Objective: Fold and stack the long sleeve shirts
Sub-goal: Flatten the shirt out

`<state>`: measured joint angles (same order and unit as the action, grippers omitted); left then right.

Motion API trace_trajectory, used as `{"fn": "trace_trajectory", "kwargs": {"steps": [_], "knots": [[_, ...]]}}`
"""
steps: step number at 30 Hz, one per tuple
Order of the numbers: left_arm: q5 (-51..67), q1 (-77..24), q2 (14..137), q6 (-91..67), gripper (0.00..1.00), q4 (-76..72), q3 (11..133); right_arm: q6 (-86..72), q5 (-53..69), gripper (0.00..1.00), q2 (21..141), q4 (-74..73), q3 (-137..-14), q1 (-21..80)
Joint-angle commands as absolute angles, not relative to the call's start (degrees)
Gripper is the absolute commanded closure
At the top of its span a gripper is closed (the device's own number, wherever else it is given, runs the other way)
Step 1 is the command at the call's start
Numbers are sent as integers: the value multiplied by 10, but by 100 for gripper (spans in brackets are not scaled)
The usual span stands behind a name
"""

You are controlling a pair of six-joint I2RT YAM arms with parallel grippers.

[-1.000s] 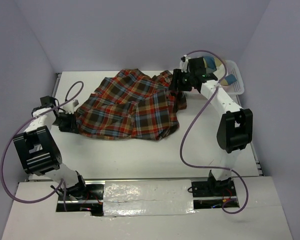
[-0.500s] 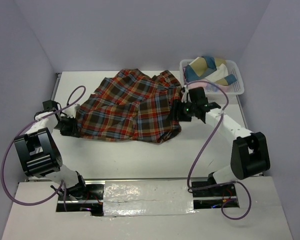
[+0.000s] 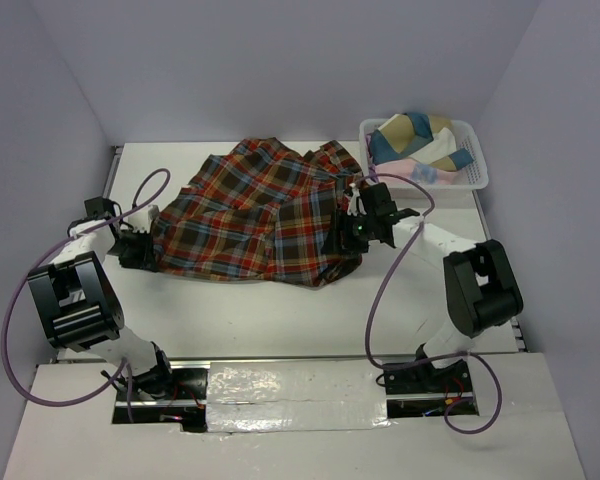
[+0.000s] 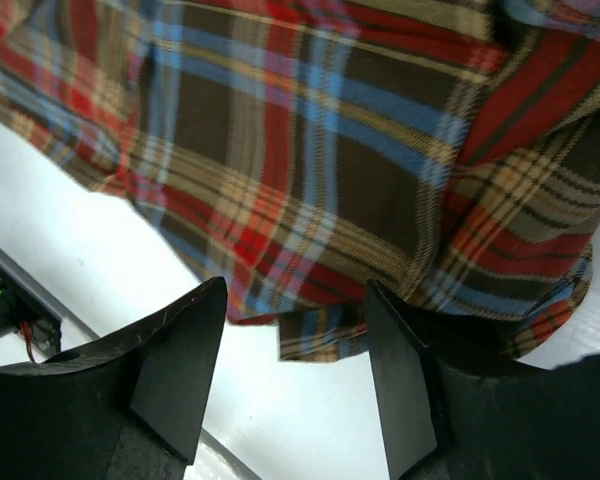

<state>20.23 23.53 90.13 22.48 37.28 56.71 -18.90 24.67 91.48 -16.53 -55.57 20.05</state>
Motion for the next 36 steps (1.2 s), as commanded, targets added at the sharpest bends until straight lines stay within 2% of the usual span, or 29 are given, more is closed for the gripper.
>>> {"fn": "trace_trajectory", "kwargs": {"steps": [1, 11, 23, 32, 36], "knots": [[208, 238, 881, 230, 100, 372, 568, -204, 231, 36, 947, -162, -584, 189], [214, 237, 894, 223, 100, 377, 585, -147, 184, 35, 959, -161, -628, 183], [207, 237, 889, 226, 100, 373, 574, -147, 251, 37, 1015, -108, -613, 185], [205, 237, 892, 226, 100, 373, 575, -125, 139, 34, 976, -139, -589, 184], [203, 237, 897, 225, 100, 374, 580, -126, 172, 33, 995, -138, -599, 184]]}}
